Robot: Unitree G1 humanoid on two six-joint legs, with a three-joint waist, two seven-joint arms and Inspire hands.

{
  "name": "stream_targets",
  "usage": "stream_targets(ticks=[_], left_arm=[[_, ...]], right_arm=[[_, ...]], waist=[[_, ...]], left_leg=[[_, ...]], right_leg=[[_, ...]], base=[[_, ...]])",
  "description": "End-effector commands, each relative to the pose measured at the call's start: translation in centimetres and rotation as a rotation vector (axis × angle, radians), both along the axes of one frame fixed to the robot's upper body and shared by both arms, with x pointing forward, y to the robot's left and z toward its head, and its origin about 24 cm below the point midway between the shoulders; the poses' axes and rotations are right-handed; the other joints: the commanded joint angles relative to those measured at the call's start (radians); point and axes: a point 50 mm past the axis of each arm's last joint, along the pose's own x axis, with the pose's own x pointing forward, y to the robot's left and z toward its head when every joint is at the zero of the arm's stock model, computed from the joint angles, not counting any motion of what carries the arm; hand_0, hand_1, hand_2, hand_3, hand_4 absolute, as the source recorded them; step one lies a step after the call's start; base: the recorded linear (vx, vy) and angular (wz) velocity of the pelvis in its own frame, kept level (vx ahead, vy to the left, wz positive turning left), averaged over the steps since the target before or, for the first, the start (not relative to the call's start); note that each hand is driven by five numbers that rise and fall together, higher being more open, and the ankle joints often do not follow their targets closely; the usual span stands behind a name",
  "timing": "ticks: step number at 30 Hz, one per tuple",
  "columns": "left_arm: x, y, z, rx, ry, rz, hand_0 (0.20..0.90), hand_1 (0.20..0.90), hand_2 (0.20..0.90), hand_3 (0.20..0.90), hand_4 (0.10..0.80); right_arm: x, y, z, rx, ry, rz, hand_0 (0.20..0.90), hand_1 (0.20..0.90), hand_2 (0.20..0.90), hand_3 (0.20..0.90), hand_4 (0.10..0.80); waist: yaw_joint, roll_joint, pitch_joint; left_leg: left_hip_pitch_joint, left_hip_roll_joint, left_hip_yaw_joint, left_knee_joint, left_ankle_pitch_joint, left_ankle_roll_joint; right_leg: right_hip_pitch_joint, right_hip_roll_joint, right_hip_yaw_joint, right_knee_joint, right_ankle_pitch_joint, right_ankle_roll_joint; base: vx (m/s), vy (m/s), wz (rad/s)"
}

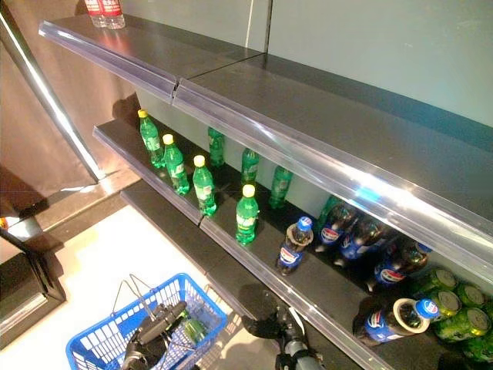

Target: Pick up the drink and place into the basket.

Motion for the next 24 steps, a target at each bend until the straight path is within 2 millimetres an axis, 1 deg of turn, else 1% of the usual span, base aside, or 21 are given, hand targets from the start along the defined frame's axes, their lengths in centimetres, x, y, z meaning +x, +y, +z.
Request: stream_targets(ticks=[1,4,8,11,12,14,17,19,20,22,24], left_arm=[[7.7,0.4,6.3,0.012,-0.506,-0.032,0.3,0.3,0.3,0.2,0.1],[7.9,0.3,6.5,0.013,-0.508,-0.032,0.3,0.3,0.3,0.2,0.1],[8.1,0.2,6.8,0.015,-0.513,-0.043,0.3,0.3,0.3,0.2,0.1],[8.2,0.2,6.8,0.017,-0.514,-0.052,0.3,0.3,0.3,0.2,0.1],[8.2,0.2,6.9,0.018,-0.514,-0.054,0.3,0.3,0.3,0.2,0.1],[8.1,0.2,6.9,0.02,-0.514,-0.056,0.3,0.3,0.3,0.2,0.1],[8.2,0.1,6.8,0.02,-0.511,-0.055,0.3,0.3,0.3,0.2,0.1],[8.1,0.1,6.8,0.021,-0.511,-0.052,0.3,0.3,0.3,0.2,0.1],[8.0,0.2,6.8,0.022,-0.511,-0.052,0.3,0.3,0.3,0.2,0.1],[7.8,0.2,6.8,0.023,-0.509,-0.047,0.3,0.3,0.3,0.2,0.1],[7.8,0.2,6.9,0.023,-0.51,-0.044,0.3,0.3,0.3,0.2,0.1]], right_arm=[[3.3,0.8,3.3,-0.03,-0.246,0.121,0.9,0.9,0.9,0.9,0.8],[3.9,1.0,4.4,-0.052,-0.316,0.183,0.9,0.9,0.9,0.9,0.8],[5.4,1.4,7.0,-0.042,-0.461,0.296,0.9,0.9,0.9,0.9,0.8],[6.2,1.6,8.9,-0.018,-0.554,0.346,0.9,0.9,0.9,0.9,0.8],[6.5,1.8,10.0,-0.01,-0.608,0.374,0.9,0.9,0.9,0.9,0.8],[6.8,1.8,11.2,-0.011,-0.684,0.381,0.9,0.9,0.9,0.9,0.8],[7.6,1.6,13.9,-0.024,-0.827,0.375,0.9,0.9,0.9,0.9,0.8],[7.7,1.5,15.1,-0.016,-0.889,0.37,0.9,0.9,0.9,0.9,0.8],[7.7,1.5,15.4,-0.02,-0.907,0.365,0.9,0.9,0.9,0.9,0.8],[7.7,1.2,16.9,-0.041,-0.986,0.356,0.9,0.9,0.9,0.9,0.8],[7.7,1.1,17.9,-0.05,-1.039,0.341,0.9,0.9,0.9,0.9,0.8]], waist=[[0.037,-0.017,-0.038],[0.038,-0.019,-0.035],[0.042,-0.023,-0.031],[0.044,-0.025,-0.032],[0.045,-0.025,-0.032],[0.045,-0.026,-0.032],[0.043,-0.025,-0.036],[0.042,-0.024,-0.038],[0.042,-0.025,-0.038],[0.04,-0.024,-0.042],[0.039,-0.023,-0.041]], left_leg=[[0.004,0.099,-0.014,0.047,-0.043,-0.078],[0.004,0.1,-0.014,0.049,-0.045,-0.078],[0.006,0.1,-0.016,0.049,-0.047,-0.078],[0.007,0.1,-0.017,0.051,-0.05,-0.078],[0.007,0.1,-0.017,0.052,-0.051,-0.077],[0.007,0.102,-0.017,0.053,-0.052,-0.078],[0.009,0.103,-0.016,0.054,-0.056,-0.077],[0.01,0.104,-0.014,0.054,-0.059,-0.076],[0.01,0.104,-0.013,0.054,-0.059,-0.076],[0.012,0.106,-0.01,0.054,-0.061,-0.075],[0.013,0.107,-0.009,0.054,-0.063,-0.075]], right_leg=[[-0.073,-0.1,-0.039,-0.036,0.19,0.053],[-0.072,-0.1,-0.04,-0.036,0.189,0.055],[-0.072,-0.099,-0.041,-0.034,0.187,0.055],[-0.07,-0.098,-0.042,-0.035,0.185,0.055],[-0.071,-0.097,-0.041,-0.033,0.184,0.055],[-0.072,-0.096,-0.041,-0.031,0.183,0.055],[-0.072,-0.095,-0.036,-0.032,0.18,0.057],[-0.072,-0.095,-0.036,-0.031,0.178,0.059],[-0.073,-0.095,-0.035,-0.031,0.177,0.059],[-0.073,-0.095,-0.032,-0.032,0.176,0.061],[-0.072,-0.096,-0.031,-0.032,0.175,0.061]], base=[[0.0,0.0,0.0],[0.0,0.0,0.0],[0.0,0.0,0.0],[0.0,0.0,0.0],[0.0,0.0,0.0],[0.0,0.0,0.0],[0.0,0.0,0.0],[0.0,0.0,0.0],[0.0,0.0,0.0],[0.0,0.0,0.0],[0.0,0.0,0.0]])
